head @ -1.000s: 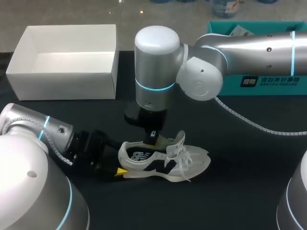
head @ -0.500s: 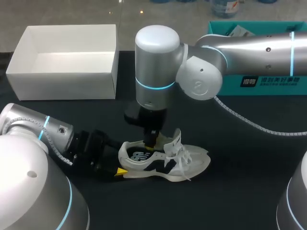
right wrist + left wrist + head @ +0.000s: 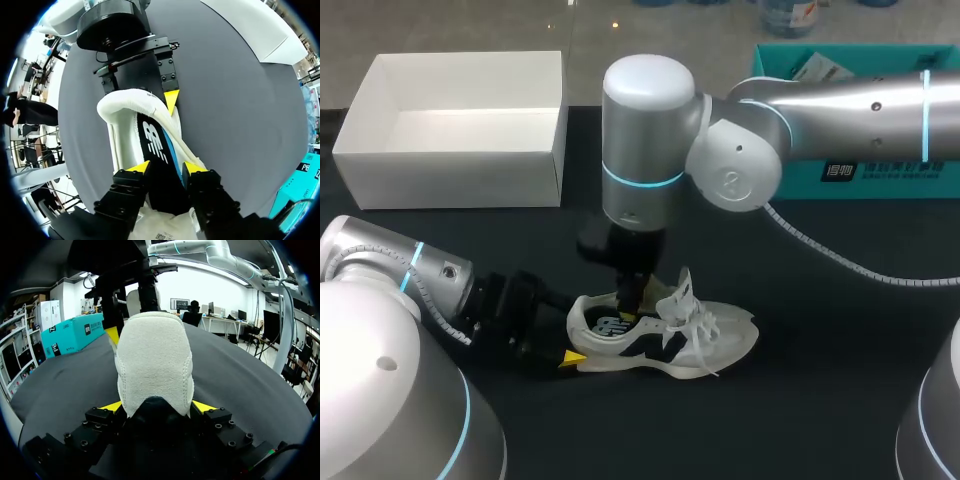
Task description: Take the shoe out of the shoebox, open the shoe tongue, remove and reinsert the insole, then place the shoe into the shoebox
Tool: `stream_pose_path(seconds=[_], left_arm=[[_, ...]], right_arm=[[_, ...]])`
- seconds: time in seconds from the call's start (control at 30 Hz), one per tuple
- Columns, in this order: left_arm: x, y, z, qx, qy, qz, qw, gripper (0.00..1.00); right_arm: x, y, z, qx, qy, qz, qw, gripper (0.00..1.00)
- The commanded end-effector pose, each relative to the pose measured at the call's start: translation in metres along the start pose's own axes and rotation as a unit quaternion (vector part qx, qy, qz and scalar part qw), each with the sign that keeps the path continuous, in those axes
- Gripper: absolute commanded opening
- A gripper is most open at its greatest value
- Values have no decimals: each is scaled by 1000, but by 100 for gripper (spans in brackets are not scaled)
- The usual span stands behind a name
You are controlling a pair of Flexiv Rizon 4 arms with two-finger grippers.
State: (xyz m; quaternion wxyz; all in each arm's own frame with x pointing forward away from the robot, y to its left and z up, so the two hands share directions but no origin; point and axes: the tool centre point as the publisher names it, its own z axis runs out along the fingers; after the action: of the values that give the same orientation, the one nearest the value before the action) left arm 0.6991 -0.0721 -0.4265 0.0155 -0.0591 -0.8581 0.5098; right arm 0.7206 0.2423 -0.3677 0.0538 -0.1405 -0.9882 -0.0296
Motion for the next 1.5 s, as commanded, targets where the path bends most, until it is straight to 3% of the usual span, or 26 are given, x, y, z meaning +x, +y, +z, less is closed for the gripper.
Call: stream_pose_path(seconds=[0.03,0.3,0.37,0.47,0.77,1.5], left_arm=[[5,6,8,-2,0,0,1000,0],[5,6,8,-2,0,0,1000,0],[5,6,8,-2,0,0,1000,0],[5,6,8,-2,0,0,1000,0],[5,6,8,-2,0,0,1000,0],[5,6,8,-2,0,0,1000,0]], right_arm=[[-1,8,18,-2,11,-3,1000,40],[7,22,43,-12,42,-18,999,40],[9,23,45,-14,44,-18,999,30],[13,21,47,-17,48,-15,999,0],[18,14,46,-18,54,-11,998,0],[23,-9,-3,-44,58,4,997,0]])
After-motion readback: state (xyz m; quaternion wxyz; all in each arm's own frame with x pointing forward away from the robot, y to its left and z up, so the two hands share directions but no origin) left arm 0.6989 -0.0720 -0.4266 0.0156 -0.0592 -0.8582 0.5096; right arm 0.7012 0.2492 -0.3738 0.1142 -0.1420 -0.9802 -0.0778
